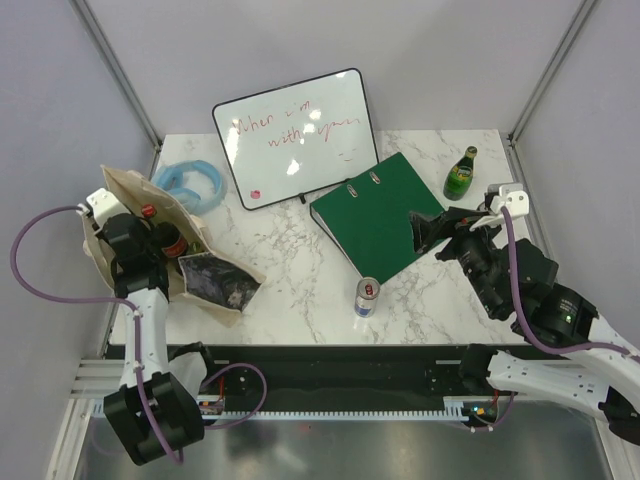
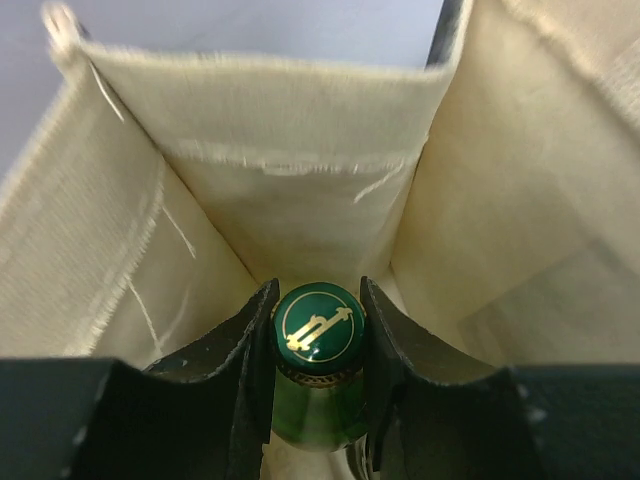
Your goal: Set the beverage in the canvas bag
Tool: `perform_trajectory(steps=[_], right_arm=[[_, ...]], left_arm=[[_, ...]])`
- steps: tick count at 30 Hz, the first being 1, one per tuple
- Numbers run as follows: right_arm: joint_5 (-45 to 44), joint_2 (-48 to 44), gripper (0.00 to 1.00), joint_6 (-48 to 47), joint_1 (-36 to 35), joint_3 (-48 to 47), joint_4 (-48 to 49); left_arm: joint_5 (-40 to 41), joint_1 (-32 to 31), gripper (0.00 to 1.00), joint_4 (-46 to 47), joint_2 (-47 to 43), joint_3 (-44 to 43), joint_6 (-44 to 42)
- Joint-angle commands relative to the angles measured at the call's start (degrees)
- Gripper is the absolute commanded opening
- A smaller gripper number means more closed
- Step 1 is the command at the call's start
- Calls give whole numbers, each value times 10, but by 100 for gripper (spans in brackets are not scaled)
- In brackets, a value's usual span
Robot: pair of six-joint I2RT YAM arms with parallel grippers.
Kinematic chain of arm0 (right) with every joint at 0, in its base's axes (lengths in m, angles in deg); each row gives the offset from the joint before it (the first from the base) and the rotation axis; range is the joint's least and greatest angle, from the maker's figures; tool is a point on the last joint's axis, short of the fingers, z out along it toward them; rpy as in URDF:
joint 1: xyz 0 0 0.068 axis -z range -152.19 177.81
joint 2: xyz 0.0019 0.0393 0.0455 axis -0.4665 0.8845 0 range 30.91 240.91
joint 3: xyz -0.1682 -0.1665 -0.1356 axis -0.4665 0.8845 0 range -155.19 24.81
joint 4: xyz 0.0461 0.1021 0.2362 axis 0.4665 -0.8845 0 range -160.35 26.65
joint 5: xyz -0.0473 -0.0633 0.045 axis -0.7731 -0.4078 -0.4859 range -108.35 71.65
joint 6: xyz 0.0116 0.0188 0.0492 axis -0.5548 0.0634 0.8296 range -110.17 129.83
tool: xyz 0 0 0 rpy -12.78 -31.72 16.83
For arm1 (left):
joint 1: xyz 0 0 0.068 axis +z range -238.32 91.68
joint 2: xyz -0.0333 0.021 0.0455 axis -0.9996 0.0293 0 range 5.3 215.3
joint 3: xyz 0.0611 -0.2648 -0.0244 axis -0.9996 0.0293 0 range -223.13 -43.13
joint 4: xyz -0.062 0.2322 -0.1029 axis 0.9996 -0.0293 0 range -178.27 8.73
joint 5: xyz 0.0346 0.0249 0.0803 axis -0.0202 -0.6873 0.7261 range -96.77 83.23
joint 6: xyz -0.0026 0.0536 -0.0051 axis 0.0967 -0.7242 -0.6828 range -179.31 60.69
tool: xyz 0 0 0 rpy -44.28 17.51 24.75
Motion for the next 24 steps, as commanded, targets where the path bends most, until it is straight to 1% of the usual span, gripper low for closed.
perform_trajectory(steps=[1,6,13,16,17,19,24], right_arm=[[-18,-7,88,-13,-2,1,16],[-17,-7,88,-14,-1,1,18],[-17,-7,89,-10,-1,5,21],[-16,-8,89,-7,-1,7,20],[-16,-9,89,-6,-2,6,20],[-13,-11,89,-4,-1,6,21],[-11,-13,89,0,-1,6,16]], left_arm=[[6,2,2,134,-4,15,57],[14,2,4,130,10,20,70],[27,1,17,104,10,19,87],[45,1,32,93,-2,15,86],[49,2,41,88,-3,15,86],[55,1,51,74,-12,7,85],[67,1,61,44,-28,-20,91]])
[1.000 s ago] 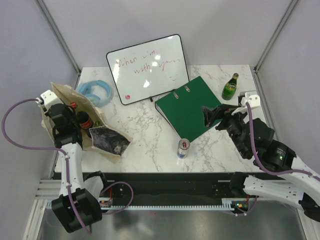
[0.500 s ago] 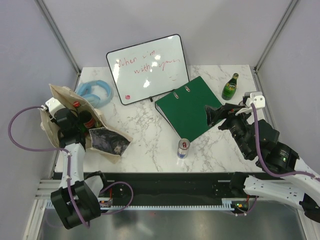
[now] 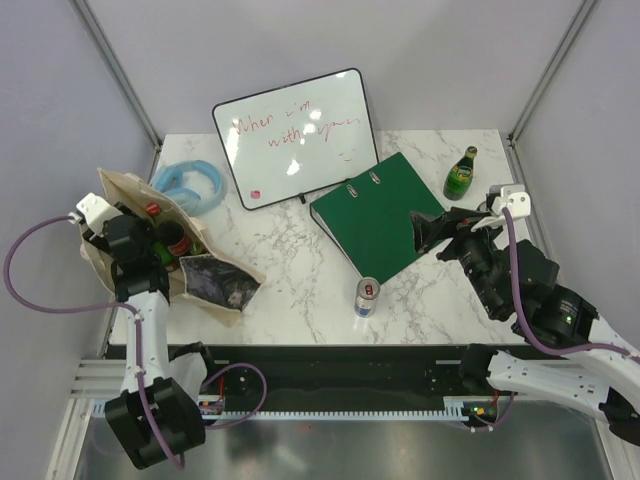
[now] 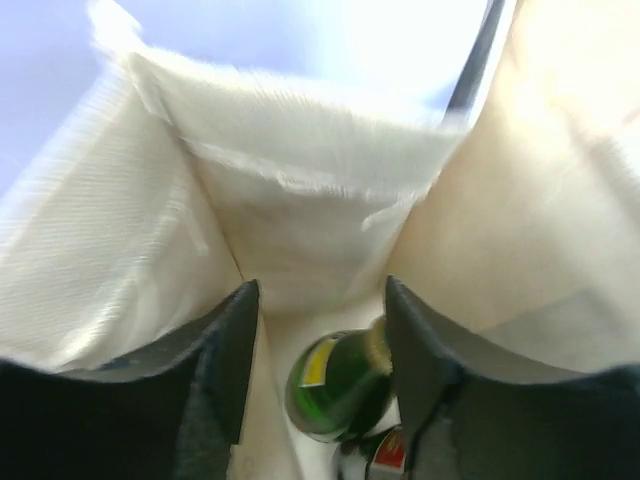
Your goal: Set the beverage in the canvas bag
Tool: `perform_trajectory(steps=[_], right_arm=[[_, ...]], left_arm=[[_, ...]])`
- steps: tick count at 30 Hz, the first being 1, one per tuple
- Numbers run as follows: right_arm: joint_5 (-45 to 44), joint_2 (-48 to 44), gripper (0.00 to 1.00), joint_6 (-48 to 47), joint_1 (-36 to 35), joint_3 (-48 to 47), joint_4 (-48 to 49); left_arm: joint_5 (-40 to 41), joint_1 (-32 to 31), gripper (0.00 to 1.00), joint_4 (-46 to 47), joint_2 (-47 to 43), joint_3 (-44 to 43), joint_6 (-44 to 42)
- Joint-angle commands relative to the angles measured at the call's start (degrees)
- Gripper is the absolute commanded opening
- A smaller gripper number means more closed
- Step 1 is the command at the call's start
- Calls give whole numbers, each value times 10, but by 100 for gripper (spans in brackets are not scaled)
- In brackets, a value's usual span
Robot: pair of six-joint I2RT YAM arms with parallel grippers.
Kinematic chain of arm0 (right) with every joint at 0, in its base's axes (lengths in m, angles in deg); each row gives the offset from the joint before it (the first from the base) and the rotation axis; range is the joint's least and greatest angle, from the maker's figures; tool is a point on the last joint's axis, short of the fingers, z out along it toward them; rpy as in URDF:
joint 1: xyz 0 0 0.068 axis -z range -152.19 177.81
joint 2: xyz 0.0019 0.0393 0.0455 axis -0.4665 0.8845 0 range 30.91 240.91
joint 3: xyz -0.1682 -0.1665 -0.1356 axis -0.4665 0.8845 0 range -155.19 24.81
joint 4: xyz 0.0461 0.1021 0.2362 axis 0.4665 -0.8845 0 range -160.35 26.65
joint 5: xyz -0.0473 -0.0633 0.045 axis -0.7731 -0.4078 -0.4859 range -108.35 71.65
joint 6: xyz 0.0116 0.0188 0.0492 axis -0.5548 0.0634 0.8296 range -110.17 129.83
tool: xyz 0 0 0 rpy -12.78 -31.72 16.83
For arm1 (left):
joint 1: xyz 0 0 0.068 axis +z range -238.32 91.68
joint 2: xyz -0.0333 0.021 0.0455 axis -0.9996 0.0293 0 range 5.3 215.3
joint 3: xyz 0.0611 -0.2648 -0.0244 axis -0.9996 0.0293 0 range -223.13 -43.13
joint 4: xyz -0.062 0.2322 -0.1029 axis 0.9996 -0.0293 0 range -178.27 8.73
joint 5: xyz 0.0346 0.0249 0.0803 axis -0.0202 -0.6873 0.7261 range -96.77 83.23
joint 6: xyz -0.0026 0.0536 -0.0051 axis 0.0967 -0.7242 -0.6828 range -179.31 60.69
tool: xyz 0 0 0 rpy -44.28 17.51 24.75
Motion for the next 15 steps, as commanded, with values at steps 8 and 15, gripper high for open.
perform_trajectory(steps=[8,15], right_arm=[[7,7,89,19,-2,-1,7],[5,30,89,46,-2,-5,1]], left_arm=[[0,1,73,-43,-59,-107,16],[-120,-2,74,-145,-59,-222,-7]])
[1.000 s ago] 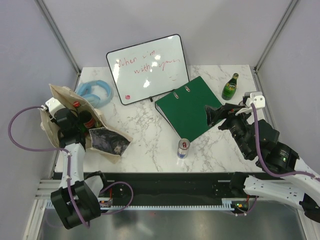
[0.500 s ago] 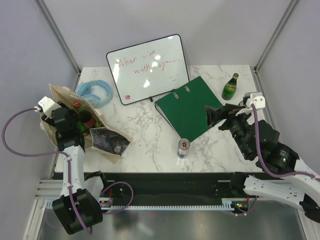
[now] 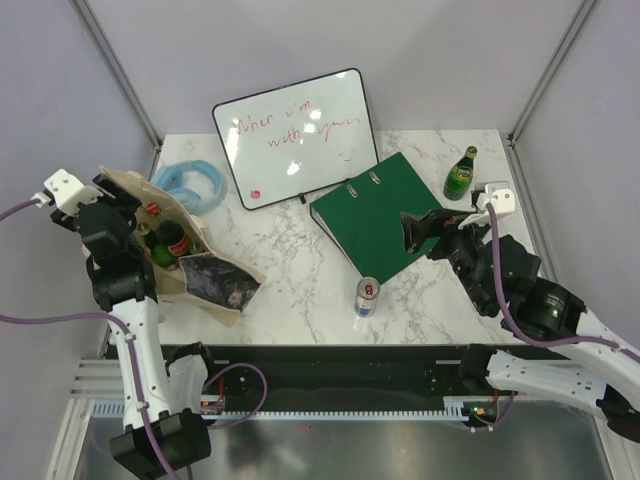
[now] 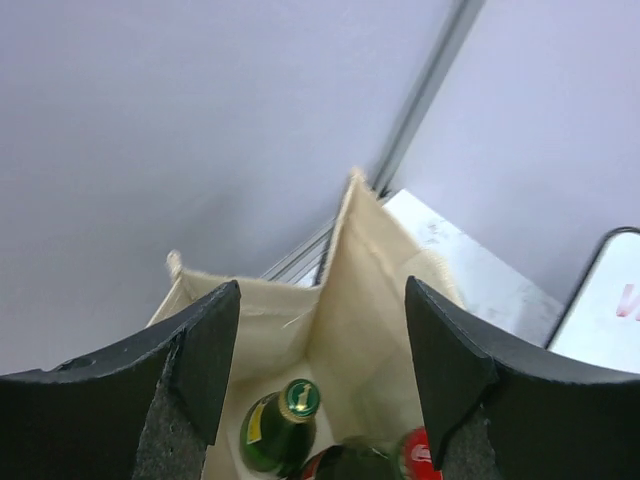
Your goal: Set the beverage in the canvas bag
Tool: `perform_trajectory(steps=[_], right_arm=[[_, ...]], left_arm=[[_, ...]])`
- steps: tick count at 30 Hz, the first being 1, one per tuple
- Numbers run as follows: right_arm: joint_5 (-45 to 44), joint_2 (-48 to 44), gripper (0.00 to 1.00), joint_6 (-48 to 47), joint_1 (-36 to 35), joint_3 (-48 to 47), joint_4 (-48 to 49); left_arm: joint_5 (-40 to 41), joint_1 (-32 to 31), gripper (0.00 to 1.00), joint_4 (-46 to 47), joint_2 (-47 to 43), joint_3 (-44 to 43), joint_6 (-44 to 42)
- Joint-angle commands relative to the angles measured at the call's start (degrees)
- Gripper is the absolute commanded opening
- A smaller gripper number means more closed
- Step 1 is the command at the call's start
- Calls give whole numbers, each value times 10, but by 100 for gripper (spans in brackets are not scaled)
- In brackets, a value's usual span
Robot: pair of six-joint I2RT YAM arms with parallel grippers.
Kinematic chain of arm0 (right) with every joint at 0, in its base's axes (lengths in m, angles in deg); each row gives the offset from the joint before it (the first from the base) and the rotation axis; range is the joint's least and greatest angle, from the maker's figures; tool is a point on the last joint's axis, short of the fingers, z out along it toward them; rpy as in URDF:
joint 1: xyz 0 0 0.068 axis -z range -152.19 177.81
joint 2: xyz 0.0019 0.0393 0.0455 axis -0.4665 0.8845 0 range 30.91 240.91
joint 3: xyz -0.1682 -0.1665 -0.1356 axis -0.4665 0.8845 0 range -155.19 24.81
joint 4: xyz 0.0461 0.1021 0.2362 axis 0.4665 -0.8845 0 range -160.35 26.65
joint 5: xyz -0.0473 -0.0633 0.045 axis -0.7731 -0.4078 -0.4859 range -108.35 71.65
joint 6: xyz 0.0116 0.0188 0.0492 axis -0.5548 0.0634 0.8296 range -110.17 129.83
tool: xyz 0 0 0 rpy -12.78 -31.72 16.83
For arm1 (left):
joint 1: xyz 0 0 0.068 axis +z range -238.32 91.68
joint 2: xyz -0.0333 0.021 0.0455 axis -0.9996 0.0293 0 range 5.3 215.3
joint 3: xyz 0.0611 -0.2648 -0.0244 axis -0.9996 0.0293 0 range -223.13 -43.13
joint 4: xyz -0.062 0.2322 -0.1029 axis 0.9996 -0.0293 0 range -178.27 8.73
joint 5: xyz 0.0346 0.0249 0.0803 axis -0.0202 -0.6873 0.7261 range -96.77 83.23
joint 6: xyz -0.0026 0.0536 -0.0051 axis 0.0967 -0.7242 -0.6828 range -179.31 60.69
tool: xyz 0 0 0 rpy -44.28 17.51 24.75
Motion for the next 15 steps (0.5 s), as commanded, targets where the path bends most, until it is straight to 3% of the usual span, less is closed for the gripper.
perform_trajectory(steps=[1,6,9,13,15], right_arm=[[0,10,89,26,-1,-6,1],[12,40,89,37,-2,-18,-10],[25,93,89,38,1,-54,-48],[57,197,89,24,43,-113,-85],[106,226,89,16,115,-129,-93]], left_arm=[[-100,-1,75,-77,4,-90,-11],[-183,-3,78,-143,11,-158,-36],[-244,-36,100,-189,26,-198,-55],[-351,-59,100,-233,48,-241,-59],[-377,-87,100,-240,40,-239,-58]])
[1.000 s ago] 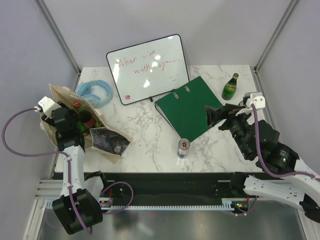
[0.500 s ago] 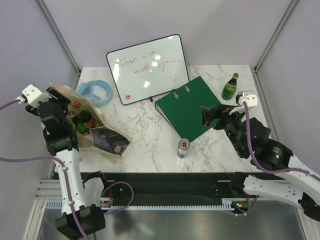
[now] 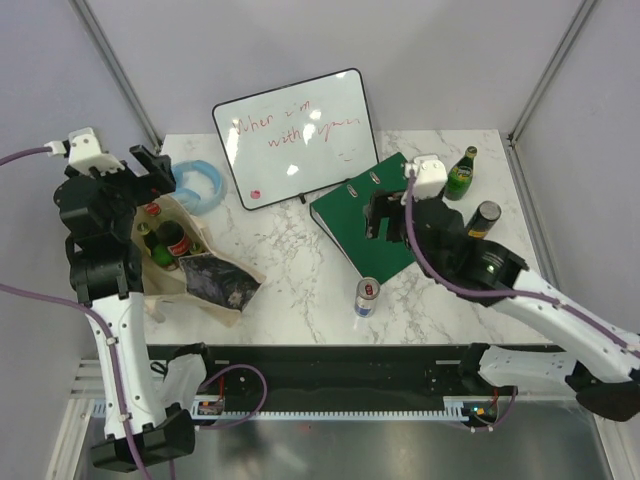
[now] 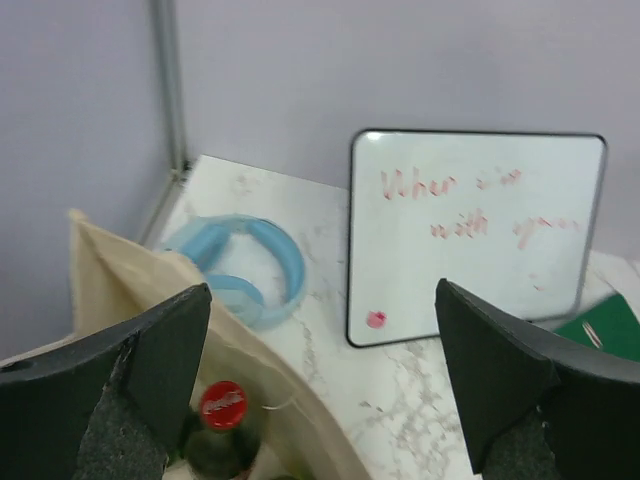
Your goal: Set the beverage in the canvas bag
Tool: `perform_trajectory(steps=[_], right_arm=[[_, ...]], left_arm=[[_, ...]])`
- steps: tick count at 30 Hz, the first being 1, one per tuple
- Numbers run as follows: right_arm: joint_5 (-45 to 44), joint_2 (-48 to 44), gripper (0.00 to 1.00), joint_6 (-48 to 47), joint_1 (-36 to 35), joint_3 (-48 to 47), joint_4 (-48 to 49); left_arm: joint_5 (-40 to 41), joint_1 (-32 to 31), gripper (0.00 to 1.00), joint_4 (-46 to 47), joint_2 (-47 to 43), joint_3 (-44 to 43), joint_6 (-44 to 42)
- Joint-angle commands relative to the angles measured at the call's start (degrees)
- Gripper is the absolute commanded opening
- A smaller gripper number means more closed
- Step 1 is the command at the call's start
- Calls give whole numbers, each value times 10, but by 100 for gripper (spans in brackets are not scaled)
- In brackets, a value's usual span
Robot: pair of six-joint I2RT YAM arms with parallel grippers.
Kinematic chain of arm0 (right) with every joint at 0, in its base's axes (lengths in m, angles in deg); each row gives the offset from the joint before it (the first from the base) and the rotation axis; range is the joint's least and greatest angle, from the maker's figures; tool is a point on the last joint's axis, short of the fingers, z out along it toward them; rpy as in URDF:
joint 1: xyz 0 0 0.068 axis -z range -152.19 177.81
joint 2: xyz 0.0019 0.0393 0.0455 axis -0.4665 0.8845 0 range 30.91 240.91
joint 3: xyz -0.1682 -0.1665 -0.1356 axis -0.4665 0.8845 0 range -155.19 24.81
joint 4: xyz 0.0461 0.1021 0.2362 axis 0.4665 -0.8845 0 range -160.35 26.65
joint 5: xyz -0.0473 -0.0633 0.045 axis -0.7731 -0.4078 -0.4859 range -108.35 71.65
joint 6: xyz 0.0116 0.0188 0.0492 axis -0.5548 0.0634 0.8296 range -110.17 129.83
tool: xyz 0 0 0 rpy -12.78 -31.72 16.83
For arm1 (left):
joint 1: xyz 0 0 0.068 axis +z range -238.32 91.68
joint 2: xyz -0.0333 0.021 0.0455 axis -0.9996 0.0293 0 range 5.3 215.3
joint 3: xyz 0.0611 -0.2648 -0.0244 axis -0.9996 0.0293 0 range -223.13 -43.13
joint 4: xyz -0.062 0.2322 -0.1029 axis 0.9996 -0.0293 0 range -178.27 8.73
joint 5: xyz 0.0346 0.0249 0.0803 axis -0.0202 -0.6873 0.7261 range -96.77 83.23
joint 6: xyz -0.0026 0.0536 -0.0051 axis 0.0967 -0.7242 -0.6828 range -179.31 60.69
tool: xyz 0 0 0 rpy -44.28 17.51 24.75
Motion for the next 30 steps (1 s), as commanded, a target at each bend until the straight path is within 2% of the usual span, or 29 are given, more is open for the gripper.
perform_trajectory(steps=[1,6,7,8,11,14,17,21,25,26,28,30], right_arm=[[89,84,89,-14,119,-49,-42],[159,164,89,-15,284,-106,-45],[166,194,89,-12,304,-119,-46],[168,209,89,-10,322,-123,-44],[154,264,88,-3,381,-142,-39],[143,306,88,-3,429,-157,-26],[128,337,87,-3,468,-168,-7],[126,353,87,-15,502,-146,46],[135,360,87,-33,522,-111,98],[137,360,86,-47,524,-100,141],[165,369,86,-52,538,-88,173],[191,392,85,-55,556,-94,193]], left_arm=[[-125,-42,100,-58,-8,-19,-26],[-152,-140,100,-76,-22,-33,-34],[-156,-155,100,-77,-22,-36,-34],[-155,-203,100,-76,-23,-36,-32],[-176,-265,100,-76,-16,-28,-29],[-200,-300,100,-70,-7,-9,-31],[-222,-329,100,-53,-8,15,-26],[-262,-342,100,30,-22,66,-5],[-260,-342,100,107,-48,138,33],[-257,-342,100,121,-62,148,44],[-259,-342,100,155,-73,177,64],[-294,-343,100,170,-85,194,59]])
